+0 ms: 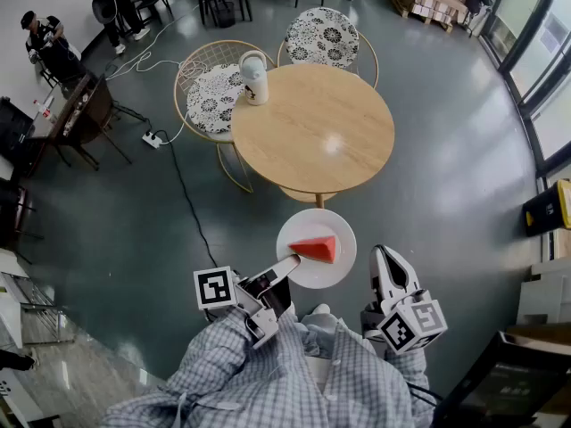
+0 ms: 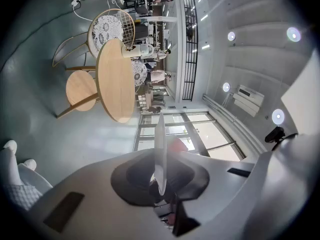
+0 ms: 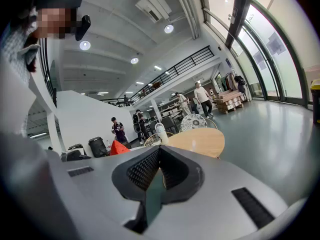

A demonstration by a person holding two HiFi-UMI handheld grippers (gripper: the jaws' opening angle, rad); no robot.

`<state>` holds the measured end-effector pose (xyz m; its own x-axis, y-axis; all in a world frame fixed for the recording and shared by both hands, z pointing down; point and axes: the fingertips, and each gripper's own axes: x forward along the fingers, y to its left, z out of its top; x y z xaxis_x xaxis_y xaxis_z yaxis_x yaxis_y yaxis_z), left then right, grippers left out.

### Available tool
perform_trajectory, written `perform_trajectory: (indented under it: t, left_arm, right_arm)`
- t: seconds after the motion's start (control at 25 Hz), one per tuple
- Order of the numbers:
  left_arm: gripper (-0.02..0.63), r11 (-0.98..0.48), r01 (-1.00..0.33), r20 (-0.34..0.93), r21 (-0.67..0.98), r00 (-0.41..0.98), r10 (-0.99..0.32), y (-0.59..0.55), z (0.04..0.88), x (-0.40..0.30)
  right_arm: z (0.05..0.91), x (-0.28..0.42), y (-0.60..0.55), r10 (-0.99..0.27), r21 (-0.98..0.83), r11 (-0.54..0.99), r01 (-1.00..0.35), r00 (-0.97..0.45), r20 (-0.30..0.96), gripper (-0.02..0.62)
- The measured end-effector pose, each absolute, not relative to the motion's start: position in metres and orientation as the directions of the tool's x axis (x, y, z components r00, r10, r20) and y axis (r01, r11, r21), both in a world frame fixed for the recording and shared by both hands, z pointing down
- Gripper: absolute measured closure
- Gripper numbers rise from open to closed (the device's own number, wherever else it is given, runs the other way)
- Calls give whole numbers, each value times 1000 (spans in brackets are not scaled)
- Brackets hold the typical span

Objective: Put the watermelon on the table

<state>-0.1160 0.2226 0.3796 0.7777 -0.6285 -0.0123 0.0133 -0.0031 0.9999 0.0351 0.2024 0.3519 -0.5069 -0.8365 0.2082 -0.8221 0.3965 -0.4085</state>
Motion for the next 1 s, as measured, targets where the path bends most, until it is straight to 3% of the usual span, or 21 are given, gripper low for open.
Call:
perform_trajectory:
  t: [1.0]
  left_arm:
    - [565,-11,18,-21,1000,781,-624,225,379,-125]
  right_arm:
    - [354,27,207,-841,-440,370,-818,-496,215,586]
